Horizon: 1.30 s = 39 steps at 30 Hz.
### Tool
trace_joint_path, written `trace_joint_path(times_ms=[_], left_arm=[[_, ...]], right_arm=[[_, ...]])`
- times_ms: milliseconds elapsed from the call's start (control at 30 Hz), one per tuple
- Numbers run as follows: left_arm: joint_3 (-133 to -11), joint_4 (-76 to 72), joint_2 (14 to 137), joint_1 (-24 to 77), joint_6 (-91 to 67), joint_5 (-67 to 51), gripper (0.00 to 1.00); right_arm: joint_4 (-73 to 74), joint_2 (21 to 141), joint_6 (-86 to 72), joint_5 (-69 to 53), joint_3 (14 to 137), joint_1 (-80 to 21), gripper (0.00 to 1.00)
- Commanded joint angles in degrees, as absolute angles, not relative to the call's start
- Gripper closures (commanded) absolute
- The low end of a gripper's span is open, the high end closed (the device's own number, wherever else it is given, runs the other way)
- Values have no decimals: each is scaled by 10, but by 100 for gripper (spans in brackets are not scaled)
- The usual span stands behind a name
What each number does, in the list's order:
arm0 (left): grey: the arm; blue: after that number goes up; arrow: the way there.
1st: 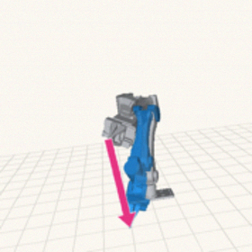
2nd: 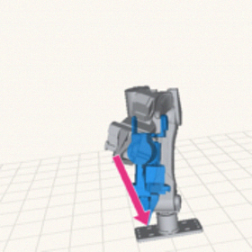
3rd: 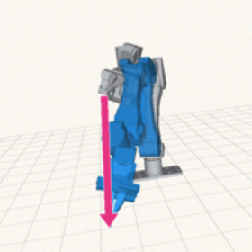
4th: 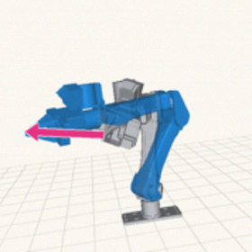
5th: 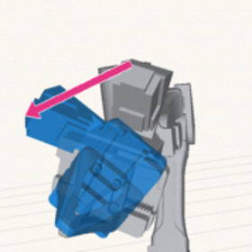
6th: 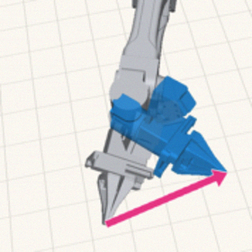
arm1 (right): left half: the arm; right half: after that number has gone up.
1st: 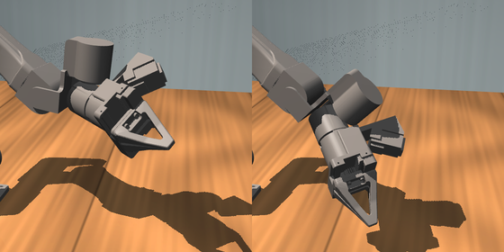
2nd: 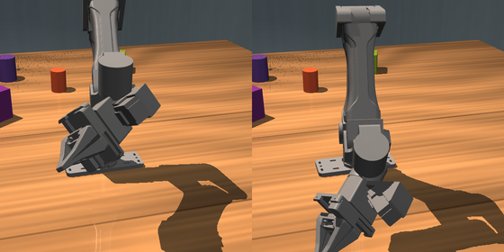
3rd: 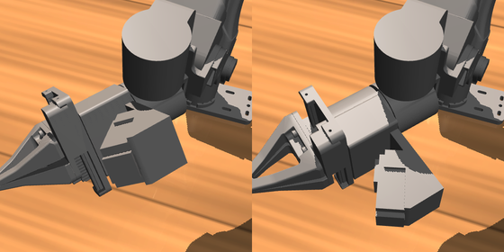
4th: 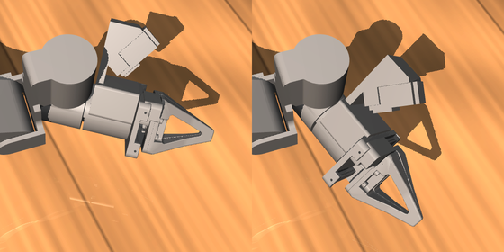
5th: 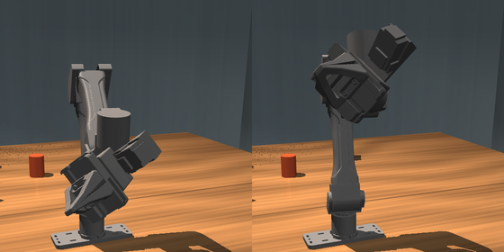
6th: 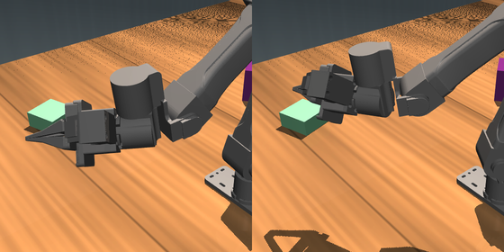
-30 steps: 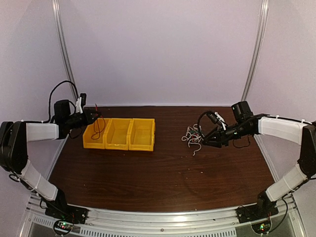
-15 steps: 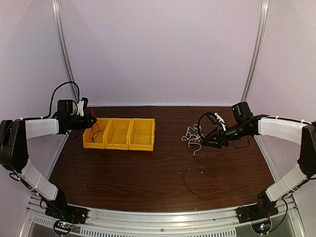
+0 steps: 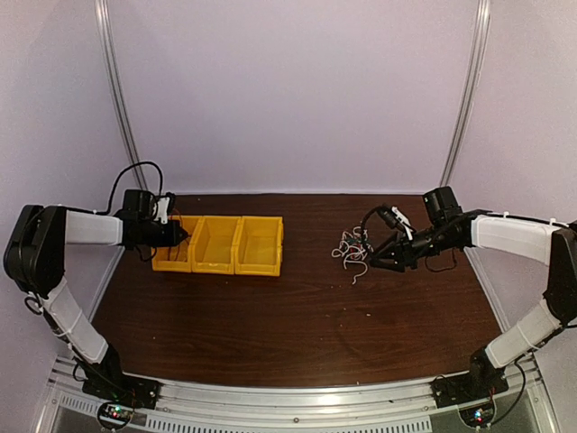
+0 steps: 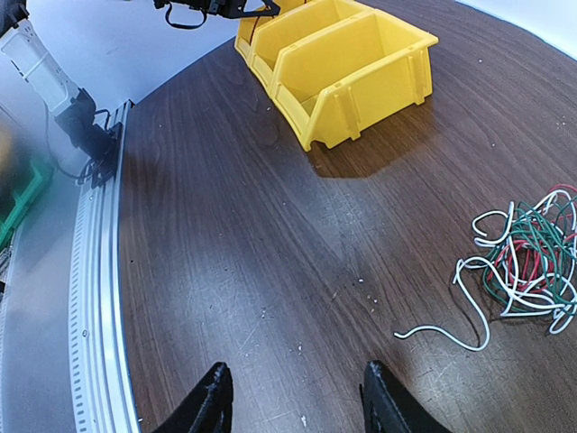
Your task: Untangle the cables
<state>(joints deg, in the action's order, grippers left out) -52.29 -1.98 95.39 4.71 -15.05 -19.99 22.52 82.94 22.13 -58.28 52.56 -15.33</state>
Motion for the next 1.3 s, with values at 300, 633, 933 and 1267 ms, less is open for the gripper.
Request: trace_joint_path(times_ms=[300, 633, 933, 1267], left_arm=[[-546, 21, 914, 59, -168, -162, 74], [-591, 129, 853, 59, -157, -153, 53], [-688, 293, 753, 59, -114, -124, 35], [-539, 105, 638, 70, -162, -218, 42]], right_arm=[[220, 820, 223, -593, 521, -148, 50], [223, 821, 219, -591, 526, -148, 51], [243, 837, 212, -564, 567, -107, 51], [251, 908, 194, -377, 644, -98, 51]])
